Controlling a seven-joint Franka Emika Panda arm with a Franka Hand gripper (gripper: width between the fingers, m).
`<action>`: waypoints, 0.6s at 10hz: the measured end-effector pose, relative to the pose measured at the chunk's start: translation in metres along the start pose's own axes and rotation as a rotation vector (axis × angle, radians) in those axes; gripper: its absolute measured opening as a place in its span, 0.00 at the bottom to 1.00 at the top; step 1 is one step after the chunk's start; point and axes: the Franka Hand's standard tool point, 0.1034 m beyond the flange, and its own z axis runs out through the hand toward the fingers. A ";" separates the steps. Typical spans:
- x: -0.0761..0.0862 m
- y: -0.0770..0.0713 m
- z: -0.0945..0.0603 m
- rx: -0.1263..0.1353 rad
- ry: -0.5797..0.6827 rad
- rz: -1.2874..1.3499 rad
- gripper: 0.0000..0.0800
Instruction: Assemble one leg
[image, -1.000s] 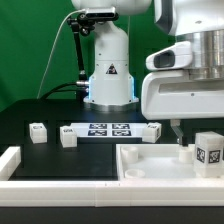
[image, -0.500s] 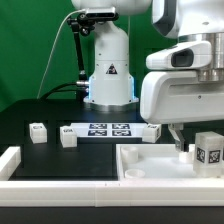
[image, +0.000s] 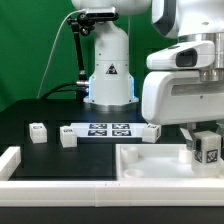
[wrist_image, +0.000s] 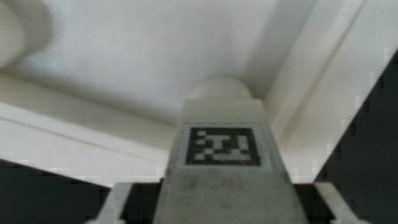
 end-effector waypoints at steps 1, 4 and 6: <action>0.000 0.000 0.000 0.001 0.000 0.007 0.37; 0.000 0.002 0.002 0.052 0.022 0.387 0.37; 0.000 0.003 0.003 0.078 0.043 0.634 0.37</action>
Offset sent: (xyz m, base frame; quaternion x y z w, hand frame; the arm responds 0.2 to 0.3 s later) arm -0.0063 -0.0008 -0.0120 0.0527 0.0175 0.3417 0.9382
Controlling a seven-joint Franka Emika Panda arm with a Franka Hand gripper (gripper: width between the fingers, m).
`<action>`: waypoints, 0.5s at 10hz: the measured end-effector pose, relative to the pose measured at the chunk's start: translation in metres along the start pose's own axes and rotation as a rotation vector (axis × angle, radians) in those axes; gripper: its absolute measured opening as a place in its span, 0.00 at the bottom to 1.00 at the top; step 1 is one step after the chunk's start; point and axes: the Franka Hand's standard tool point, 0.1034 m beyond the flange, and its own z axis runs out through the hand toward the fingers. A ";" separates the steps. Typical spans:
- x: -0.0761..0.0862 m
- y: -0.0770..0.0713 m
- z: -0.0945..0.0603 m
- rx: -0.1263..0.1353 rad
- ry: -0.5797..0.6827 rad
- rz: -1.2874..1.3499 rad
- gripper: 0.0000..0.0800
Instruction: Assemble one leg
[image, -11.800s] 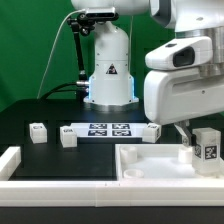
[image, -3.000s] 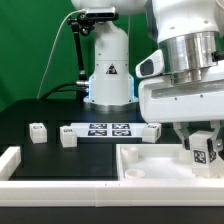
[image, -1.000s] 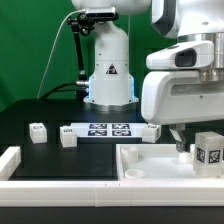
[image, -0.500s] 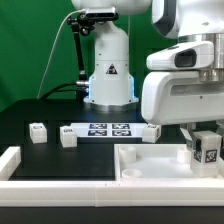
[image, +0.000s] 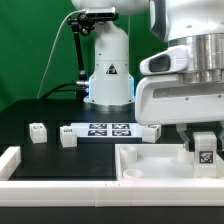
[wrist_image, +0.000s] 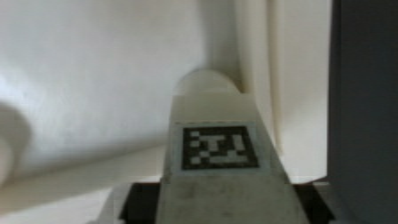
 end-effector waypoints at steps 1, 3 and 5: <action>0.000 0.000 0.000 0.005 0.002 0.082 0.37; -0.002 0.000 0.001 0.026 -0.004 0.299 0.37; -0.003 0.000 0.001 0.029 -0.010 0.465 0.37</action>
Offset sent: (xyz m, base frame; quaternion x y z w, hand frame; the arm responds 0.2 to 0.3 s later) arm 0.0016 0.0049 -0.0133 0.0007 -0.0177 0.3152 0.9489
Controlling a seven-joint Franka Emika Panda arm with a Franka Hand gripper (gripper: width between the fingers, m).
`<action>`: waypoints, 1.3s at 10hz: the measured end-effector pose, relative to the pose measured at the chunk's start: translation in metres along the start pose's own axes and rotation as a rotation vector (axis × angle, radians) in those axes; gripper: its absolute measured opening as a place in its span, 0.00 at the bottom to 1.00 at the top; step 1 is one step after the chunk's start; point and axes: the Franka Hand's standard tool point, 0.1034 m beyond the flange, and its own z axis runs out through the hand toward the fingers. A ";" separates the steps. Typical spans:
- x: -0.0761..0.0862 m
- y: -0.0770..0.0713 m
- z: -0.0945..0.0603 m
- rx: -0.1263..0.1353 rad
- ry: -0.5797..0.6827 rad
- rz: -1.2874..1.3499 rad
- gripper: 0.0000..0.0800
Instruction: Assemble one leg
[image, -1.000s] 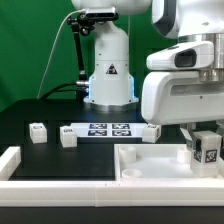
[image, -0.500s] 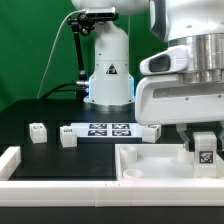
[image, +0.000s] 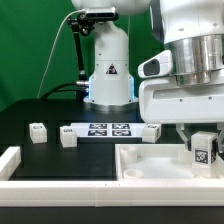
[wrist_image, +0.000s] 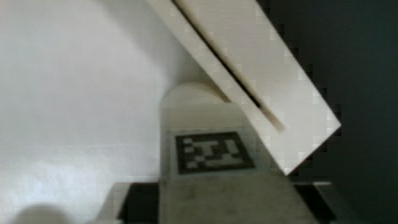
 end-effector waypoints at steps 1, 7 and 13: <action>0.000 0.000 0.000 0.000 -0.001 0.053 0.37; -0.001 -0.001 -0.005 -0.018 -0.034 0.174 0.71; 0.003 -0.011 -0.014 -0.084 -0.055 -0.479 0.81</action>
Offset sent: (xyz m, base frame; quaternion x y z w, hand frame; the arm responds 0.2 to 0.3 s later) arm 0.0008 0.0005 -0.0003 -0.0252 0.0045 0.1400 0.9898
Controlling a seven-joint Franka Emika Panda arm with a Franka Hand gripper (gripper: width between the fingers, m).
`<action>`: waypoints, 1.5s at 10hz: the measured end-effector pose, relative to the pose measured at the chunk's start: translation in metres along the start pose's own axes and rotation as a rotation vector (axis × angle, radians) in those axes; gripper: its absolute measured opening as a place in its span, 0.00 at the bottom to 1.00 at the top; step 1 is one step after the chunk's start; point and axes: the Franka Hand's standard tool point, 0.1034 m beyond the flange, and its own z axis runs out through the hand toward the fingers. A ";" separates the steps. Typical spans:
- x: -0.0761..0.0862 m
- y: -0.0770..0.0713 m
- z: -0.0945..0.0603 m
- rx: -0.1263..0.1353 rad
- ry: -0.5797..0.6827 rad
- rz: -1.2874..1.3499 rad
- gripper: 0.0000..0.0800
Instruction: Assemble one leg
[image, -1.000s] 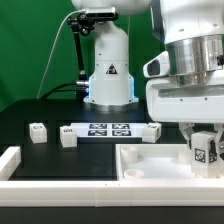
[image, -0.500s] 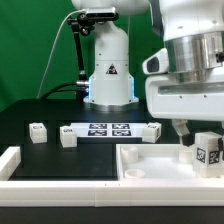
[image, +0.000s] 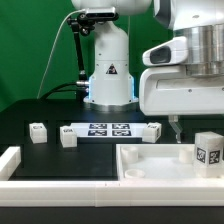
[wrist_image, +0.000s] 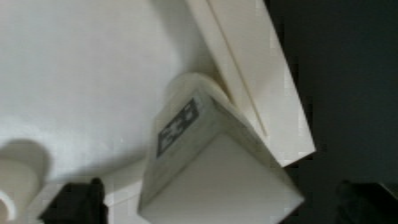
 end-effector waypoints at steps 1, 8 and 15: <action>0.000 -0.001 0.000 -0.018 0.006 -0.116 0.81; 0.005 0.009 0.006 -0.071 0.059 -0.610 0.78; 0.005 0.008 0.007 -0.044 0.078 -0.343 0.36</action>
Offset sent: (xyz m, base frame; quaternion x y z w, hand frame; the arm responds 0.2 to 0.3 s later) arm 0.0036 -0.0032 -0.0067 -0.0690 0.0405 -0.2951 0.9521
